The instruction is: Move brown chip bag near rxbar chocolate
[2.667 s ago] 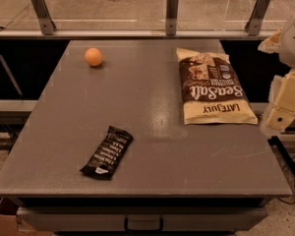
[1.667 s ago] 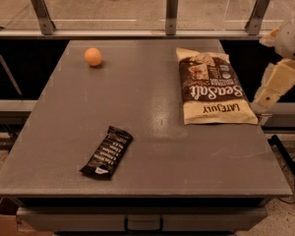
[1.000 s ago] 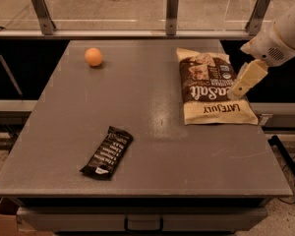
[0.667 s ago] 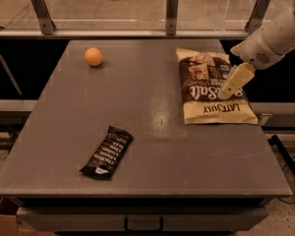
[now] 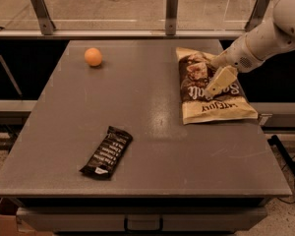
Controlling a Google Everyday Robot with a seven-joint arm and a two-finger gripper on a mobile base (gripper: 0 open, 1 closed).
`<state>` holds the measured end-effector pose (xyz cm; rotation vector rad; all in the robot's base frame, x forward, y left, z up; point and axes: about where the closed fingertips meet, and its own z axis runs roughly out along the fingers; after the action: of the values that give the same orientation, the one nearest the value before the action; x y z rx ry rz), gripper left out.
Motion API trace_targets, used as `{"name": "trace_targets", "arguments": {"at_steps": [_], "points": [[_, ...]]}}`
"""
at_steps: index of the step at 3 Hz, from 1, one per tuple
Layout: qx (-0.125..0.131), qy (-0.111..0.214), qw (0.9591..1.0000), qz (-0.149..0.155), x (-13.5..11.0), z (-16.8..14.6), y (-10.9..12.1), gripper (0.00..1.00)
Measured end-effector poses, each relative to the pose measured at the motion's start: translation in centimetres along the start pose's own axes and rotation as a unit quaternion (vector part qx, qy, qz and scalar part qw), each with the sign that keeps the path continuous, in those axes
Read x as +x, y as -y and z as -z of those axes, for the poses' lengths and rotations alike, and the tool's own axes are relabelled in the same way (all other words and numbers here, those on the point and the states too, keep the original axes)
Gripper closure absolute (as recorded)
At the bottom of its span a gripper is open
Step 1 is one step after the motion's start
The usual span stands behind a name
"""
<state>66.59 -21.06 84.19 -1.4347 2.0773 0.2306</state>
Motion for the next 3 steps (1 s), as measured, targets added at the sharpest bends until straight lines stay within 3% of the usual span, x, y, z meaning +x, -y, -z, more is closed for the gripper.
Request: {"name": "trace_targets", "arguments": {"at_steps": [2,3], "points": [[0.0,0.0,1.0,0.0,-0.28,0.36,0.08,0.87],[0.0,0.0,1.0,0.0,-0.43,0.58,0.11,1.0]]}}
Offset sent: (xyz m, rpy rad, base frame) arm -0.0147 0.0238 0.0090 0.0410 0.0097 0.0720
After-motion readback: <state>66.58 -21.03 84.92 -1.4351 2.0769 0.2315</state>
